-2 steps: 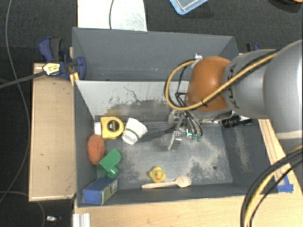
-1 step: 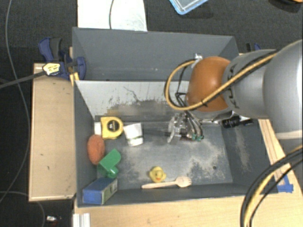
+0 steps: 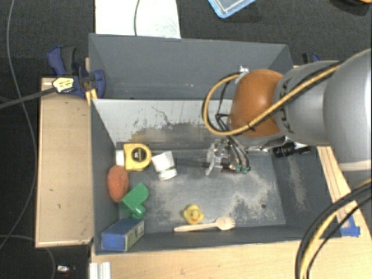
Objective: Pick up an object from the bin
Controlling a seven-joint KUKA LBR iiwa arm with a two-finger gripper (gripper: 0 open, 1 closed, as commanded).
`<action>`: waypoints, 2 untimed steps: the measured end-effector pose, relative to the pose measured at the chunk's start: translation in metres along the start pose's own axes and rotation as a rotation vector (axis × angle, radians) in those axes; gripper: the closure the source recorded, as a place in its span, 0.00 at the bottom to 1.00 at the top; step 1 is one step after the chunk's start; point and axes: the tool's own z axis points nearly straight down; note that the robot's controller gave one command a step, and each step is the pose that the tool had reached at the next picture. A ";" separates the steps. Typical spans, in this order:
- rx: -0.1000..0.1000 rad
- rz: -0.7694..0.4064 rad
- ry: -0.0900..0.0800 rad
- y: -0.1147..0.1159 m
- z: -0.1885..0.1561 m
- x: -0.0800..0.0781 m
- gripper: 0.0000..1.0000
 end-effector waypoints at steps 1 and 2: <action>0.001 -0.059 0.004 -0.016 -0.068 0.001 1.00; 0.000 -0.166 -0.005 -0.039 -0.049 -0.005 1.00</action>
Offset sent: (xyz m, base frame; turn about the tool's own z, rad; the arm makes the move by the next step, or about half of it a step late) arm -0.0084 -0.0578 -0.0070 -0.2416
